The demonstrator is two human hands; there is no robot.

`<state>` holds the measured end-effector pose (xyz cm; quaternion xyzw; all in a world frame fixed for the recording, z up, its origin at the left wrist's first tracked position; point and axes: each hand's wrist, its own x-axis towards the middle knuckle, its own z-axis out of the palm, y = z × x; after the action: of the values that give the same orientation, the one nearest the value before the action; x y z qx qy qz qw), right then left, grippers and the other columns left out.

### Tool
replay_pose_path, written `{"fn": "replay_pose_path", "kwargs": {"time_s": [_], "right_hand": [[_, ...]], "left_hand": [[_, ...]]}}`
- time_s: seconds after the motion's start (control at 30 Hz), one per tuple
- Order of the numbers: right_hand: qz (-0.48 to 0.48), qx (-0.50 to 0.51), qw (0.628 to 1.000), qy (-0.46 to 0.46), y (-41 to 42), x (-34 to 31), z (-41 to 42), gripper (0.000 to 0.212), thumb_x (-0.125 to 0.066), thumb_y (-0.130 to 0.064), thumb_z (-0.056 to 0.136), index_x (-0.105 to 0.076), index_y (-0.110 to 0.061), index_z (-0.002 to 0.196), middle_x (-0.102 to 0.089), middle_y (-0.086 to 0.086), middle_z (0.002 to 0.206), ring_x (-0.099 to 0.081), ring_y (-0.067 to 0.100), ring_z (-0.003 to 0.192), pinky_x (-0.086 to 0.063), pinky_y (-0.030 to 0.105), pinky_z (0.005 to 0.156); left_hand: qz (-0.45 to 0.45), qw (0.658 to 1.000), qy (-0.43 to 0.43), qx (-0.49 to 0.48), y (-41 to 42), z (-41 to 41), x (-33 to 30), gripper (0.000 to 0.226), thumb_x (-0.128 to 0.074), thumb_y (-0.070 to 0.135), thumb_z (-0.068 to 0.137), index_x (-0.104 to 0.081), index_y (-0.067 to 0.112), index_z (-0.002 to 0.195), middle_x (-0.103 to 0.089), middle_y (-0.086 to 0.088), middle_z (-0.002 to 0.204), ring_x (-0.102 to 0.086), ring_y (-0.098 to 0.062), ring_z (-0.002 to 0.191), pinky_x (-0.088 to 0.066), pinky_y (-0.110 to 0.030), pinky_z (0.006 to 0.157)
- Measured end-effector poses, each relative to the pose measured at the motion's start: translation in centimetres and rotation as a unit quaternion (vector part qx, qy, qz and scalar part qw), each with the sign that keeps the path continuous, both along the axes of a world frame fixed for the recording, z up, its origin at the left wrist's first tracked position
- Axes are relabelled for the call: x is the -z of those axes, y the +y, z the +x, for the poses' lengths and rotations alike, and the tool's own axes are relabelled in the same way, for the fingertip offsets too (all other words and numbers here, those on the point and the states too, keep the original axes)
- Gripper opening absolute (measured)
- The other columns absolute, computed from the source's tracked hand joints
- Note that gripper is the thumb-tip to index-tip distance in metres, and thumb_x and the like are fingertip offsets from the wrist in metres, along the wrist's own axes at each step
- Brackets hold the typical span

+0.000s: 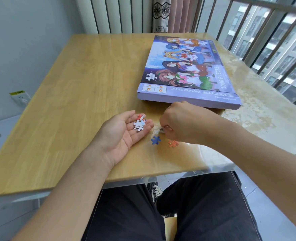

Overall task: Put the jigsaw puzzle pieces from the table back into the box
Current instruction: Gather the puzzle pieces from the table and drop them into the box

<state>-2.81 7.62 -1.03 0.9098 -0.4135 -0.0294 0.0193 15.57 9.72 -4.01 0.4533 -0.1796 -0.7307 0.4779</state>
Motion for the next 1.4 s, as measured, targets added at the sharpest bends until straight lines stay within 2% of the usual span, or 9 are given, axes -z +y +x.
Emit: {"fn": "replay_pose_path", "kwargs": {"time_s": [0.13, 0.23, 0.33, 0.47, 0.67, 0.87, 0.97, 1.07, 1.4], "right_hand": [[-0.058, 0.022, 0.981, -0.182, -0.2, 0.8, -0.1, 0.027, -0.048, -0.020, 0.093, -0.069, -0.009, 0.080, -0.061, 0.007, 0.073, -0.056, 0.032, 0.066, -0.051, 0.042, 0.063], [-0.022, 0.005, 0.977, -0.212, 0.3, 0.9, 1.3, 0.020, -0.054, -0.020, 0.098, -0.070, -0.008, 0.101, -0.062, 0.007, 0.089, -0.061, 0.027, 0.077, -0.051, 0.041, 0.070], [-0.012, 0.041, 0.967, -0.252, 0.1, 0.1, 0.3, 0.014, -0.066, -0.015, 0.087, -0.071, -0.004, 0.094, -0.064, 0.008, 0.084, -0.058, 0.022, 0.074, -0.048, 0.037, 0.070], [0.145, 0.085, 0.977, -0.128, -0.2, 0.0, -1.1, 0.023, -0.082, -0.020, 0.080, -0.076, -0.023, 0.102, -0.068, -0.009, 0.090, -0.063, 0.009, 0.077, -0.046, 0.015, 0.067], [0.174, 0.088, 0.973, -0.124, -0.7, 0.0, -0.8, 0.015, -0.081, -0.015, 0.082, -0.075, -0.022, 0.094, -0.068, -0.006, 0.089, -0.062, 0.009, 0.079, -0.043, 0.012, 0.064], [0.196, 0.064, 0.976, -0.074, -1.0, -0.5, -0.2, 0.017, -0.074, -0.016, 0.081, -0.066, -0.030, 0.079, -0.066, -0.007, 0.090, -0.064, 0.014, 0.083, -0.055, 0.036, 0.078], [0.185, 0.045, 0.977, -0.100, -0.7, -0.1, -0.2, 0.016, -0.073, -0.010, 0.079, -0.068, -0.024, 0.080, -0.066, -0.008, 0.085, -0.064, 0.012, 0.080, -0.052, 0.025, 0.071], [0.196, 0.059, 0.969, -0.137, -0.8, 0.0, -0.5, 0.024, -0.076, -0.012, 0.080, -0.070, -0.025, 0.098, -0.065, -0.016, 0.082, -0.065, 0.008, 0.079, -0.050, 0.016, 0.065], [0.196, 0.064, 0.966, -0.153, -1.0, -0.1, -0.1, 0.021, -0.079, -0.016, 0.080, -0.072, -0.027, 0.097, -0.067, -0.011, 0.084, -0.066, 0.012, 0.077, -0.056, 0.038, 0.074]], "left_hand": [[0.001, 1.000, 0.004, 0.014, 0.1, 0.0, 0.0, 0.037, -0.047, 0.021, 0.104, -0.057, -0.010, 0.120, -0.068, -0.033, 0.112, -0.072, -0.035, 0.100, -0.062, -0.035, 0.080], [-0.004, 1.000, 0.020, 0.006, 0.2, -0.3, 0.0, 0.032, -0.049, 0.017, 0.103, -0.059, -0.012, 0.114, -0.070, -0.027, 0.104, -0.073, -0.030, 0.088, -0.063, -0.034, 0.076], [-0.011, 0.999, 0.023, -0.025, 0.2, -0.3, 0.3, 0.024, -0.052, 0.000, 0.099, -0.057, -0.017, 0.114, -0.067, -0.027, 0.102, -0.073, -0.031, 0.091, -0.063, -0.031, 0.074], [-0.017, 0.999, -0.015, -0.036, 0.3, 0.6, 0.8, 0.023, -0.045, -0.014, 0.097, -0.056, -0.014, 0.117, -0.070, -0.028, 0.105, -0.074, -0.029, 0.095, -0.062, -0.026, 0.074], [-0.032, 0.998, -0.044, -0.025, 0.6, 0.2, 0.8, 0.024, -0.049, -0.014, 0.096, -0.057, -0.012, 0.118, -0.069, -0.029, 0.107, -0.074, -0.030, 0.096, -0.061, -0.026, 0.076], [-0.033, 0.998, -0.057, -0.027, 0.7, 0.2, 0.7, 0.023, -0.047, -0.013, 0.097, -0.059, -0.009, 0.115, -0.071, -0.029, 0.105, -0.074, -0.031, 0.095, -0.061, -0.026, 0.075], [-0.029, 0.998, -0.056, -0.025, 0.7, 0.3, 0.7, 0.023, -0.047, -0.012, 0.097, -0.060, -0.009, 0.116, -0.072, -0.028, 0.104, -0.075, -0.030, 0.094, -0.061, -0.026, 0.075], [-0.030, 0.998, -0.053, -0.028, 0.7, 0.4, 0.6, 0.023, -0.048, -0.012, 0.097, -0.060, -0.009, 0.116, -0.072, -0.028, 0.103, -0.075, -0.029, 0.093, -0.061, -0.025, 0.074], [-0.038, 0.997, -0.058, -0.027, 1.1, 0.4, 0.9, 0.023, -0.046, -0.012, 0.098, -0.059, -0.008, 0.117, -0.072, -0.028, 0.102, -0.074, -0.030, 0.096, -0.061, -0.027, 0.080]]}}
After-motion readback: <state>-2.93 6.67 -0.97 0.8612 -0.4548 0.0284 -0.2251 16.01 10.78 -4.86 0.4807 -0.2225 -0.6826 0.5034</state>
